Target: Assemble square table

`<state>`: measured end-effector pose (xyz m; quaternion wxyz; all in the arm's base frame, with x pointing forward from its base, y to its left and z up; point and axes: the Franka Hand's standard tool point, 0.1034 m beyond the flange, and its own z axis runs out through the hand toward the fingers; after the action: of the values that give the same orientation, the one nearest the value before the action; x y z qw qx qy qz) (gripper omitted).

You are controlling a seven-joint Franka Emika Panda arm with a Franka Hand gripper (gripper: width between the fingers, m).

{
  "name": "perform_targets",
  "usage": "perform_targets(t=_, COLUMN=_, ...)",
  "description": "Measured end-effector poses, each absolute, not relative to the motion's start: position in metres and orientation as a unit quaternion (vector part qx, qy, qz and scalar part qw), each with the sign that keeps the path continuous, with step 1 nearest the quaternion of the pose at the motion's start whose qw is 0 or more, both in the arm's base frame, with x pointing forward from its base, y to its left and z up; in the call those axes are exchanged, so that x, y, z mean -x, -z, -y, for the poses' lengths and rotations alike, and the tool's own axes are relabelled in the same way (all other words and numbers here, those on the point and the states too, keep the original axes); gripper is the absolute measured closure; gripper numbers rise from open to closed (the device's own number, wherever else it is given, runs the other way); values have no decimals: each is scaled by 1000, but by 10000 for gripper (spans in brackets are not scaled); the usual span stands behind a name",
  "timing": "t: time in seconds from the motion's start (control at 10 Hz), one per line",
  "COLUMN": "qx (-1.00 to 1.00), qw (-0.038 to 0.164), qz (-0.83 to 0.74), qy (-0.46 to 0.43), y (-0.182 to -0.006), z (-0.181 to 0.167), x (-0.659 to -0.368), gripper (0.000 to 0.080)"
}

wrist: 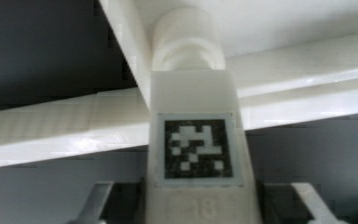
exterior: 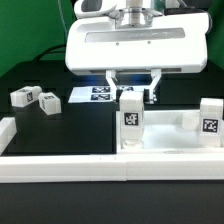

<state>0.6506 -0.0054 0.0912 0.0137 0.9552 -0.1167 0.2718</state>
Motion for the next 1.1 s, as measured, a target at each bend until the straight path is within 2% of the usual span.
perform_targets(t=0.5, qx=-948, qw=19, qz=122, qy=-295, y=-91, z=6, x=-654, gripper=509)
perform_targets(t=0.6, qx=-948, qw=19, qz=122, qy=-294, y=-91, z=6, x=-654, gripper=433)
perform_targets(t=0.7, qx=-948, qw=19, qz=122, qy=-294, y=-91, z=6, x=-654, gripper=296)
perform_targets(t=0.8, qx=-948, qw=19, qz=122, qy=-294, y=-91, z=6, x=-654, gripper=296)
perform_targets(t=0.9, qx=-948, qw=19, qz=122, qy=-294, y=-91, z=6, x=-654, gripper=181)
perform_targets(t=1.1, qx=-948, qw=19, qz=122, qy=-294, y=-91, z=6, x=-654, gripper=159)
